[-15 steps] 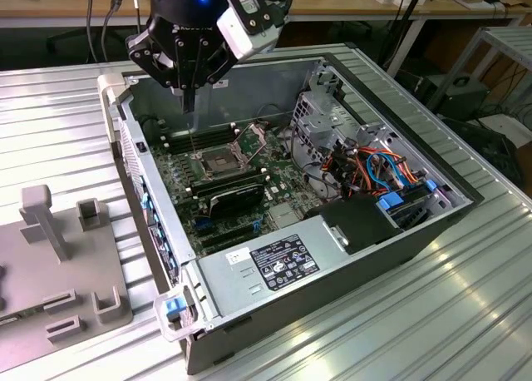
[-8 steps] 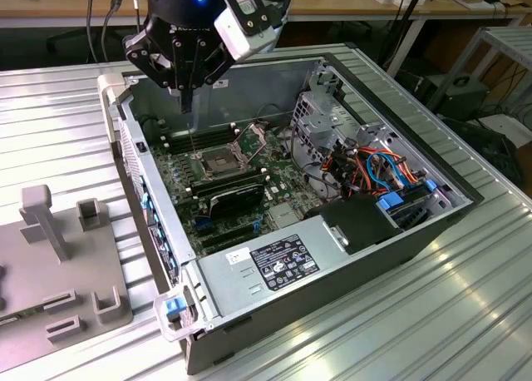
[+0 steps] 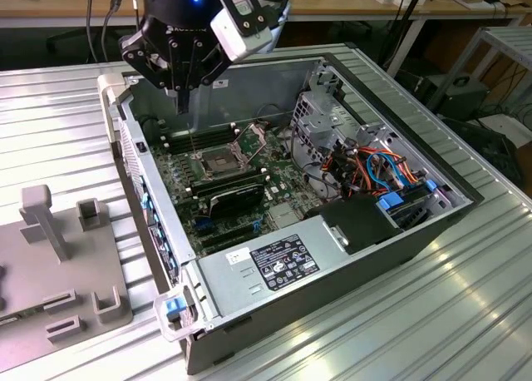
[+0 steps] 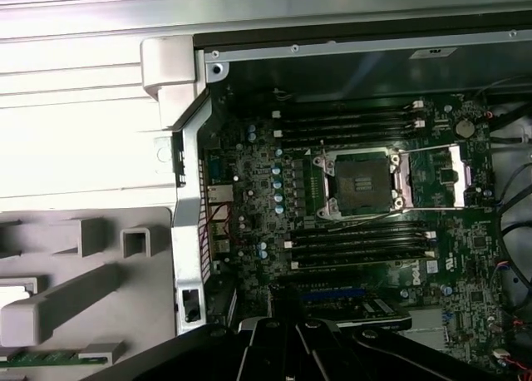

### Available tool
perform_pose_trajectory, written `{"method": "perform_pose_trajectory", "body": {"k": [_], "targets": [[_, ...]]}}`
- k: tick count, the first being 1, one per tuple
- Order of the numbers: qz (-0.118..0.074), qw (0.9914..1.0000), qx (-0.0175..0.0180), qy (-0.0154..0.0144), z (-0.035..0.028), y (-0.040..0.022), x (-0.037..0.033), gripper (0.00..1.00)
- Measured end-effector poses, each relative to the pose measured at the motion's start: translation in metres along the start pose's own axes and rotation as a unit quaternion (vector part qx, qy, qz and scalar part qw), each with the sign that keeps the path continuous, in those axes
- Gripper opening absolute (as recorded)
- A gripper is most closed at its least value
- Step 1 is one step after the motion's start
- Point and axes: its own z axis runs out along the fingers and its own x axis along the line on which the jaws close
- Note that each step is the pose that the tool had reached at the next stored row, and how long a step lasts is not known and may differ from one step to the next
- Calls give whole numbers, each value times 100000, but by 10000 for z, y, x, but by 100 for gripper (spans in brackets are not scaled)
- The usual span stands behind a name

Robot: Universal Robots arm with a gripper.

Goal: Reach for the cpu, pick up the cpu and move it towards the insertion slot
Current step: 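Reach for the cpu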

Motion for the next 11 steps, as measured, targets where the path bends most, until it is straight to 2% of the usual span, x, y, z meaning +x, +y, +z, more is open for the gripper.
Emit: {"method": "perform_pose_trajectory", "body": {"k": [11], "targets": [[28,99999,19,501,8,-4,55,11]]}}
